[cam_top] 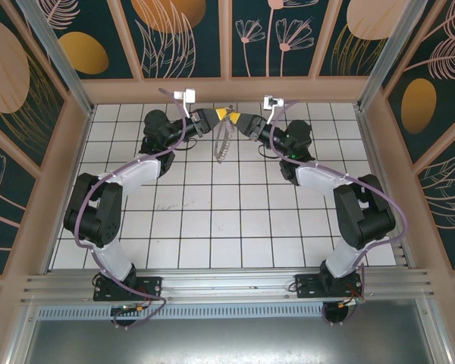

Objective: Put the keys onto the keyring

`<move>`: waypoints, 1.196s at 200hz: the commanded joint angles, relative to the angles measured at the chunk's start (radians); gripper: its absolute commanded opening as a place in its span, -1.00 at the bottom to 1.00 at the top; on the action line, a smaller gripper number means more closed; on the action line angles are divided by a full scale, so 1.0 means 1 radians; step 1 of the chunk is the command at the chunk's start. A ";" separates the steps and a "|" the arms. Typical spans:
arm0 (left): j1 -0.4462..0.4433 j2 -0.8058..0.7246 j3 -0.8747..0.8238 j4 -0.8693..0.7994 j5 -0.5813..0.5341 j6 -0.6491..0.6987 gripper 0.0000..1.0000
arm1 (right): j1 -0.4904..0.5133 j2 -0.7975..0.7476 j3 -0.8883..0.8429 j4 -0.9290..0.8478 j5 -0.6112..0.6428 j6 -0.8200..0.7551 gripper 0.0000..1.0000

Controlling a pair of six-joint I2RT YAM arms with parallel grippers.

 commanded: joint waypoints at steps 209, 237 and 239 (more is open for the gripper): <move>-0.023 -0.038 0.046 0.066 0.022 -0.008 -1.00 | 0.027 -0.071 0.046 -0.061 0.039 -0.040 -0.25; -0.024 -0.037 0.046 0.064 0.020 -0.005 -1.00 | 0.033 -0.072 0.045 -0.059 0.035 -0.042 -0.30; -0.024 -0.036 0.046 0.065 0.021 -0.004 -1.00 | 0.034 -0.073 0.045 -0.059 0.035 -0.043 -0.31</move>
